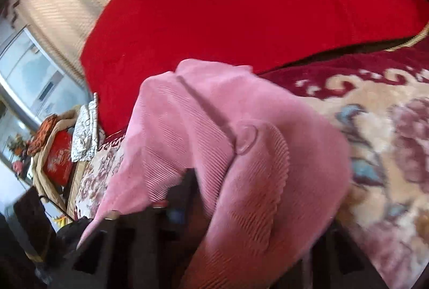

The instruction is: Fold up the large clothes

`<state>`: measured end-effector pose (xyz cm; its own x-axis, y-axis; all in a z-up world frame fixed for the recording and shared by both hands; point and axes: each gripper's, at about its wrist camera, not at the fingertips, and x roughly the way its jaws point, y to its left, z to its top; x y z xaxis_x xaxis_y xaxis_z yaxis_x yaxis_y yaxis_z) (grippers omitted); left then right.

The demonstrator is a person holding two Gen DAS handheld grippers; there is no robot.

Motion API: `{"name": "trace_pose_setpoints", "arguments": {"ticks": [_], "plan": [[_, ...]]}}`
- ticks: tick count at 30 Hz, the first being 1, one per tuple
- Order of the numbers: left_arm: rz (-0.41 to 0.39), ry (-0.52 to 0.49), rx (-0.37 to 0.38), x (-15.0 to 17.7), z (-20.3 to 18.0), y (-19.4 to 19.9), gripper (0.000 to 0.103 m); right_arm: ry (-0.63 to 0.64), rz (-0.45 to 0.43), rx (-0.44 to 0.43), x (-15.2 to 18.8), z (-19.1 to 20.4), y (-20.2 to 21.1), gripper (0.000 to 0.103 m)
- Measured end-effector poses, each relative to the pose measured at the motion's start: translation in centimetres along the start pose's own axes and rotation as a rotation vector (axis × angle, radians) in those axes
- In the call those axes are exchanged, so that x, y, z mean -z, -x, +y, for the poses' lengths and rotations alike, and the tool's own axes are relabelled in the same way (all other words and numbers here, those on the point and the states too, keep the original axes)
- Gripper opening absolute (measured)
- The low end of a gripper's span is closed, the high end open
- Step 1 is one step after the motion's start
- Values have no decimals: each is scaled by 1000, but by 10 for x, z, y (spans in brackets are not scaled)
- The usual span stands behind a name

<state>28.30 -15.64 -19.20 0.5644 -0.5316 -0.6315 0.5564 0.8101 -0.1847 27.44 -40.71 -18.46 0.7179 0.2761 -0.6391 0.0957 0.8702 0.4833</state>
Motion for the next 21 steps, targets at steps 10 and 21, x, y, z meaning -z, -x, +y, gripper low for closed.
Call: {"name": "trace_pose_setpoints", "arguments": {"ticks": [10, 21], "plan": [[8, 11, -6, -1, 9, 1, 0, 167, -267, 50, 23, 51, 112, 58], [9, -25, -29, 3, 1, -3, 0, 130, 64, 38, 35, 50, 37, 44]]}}
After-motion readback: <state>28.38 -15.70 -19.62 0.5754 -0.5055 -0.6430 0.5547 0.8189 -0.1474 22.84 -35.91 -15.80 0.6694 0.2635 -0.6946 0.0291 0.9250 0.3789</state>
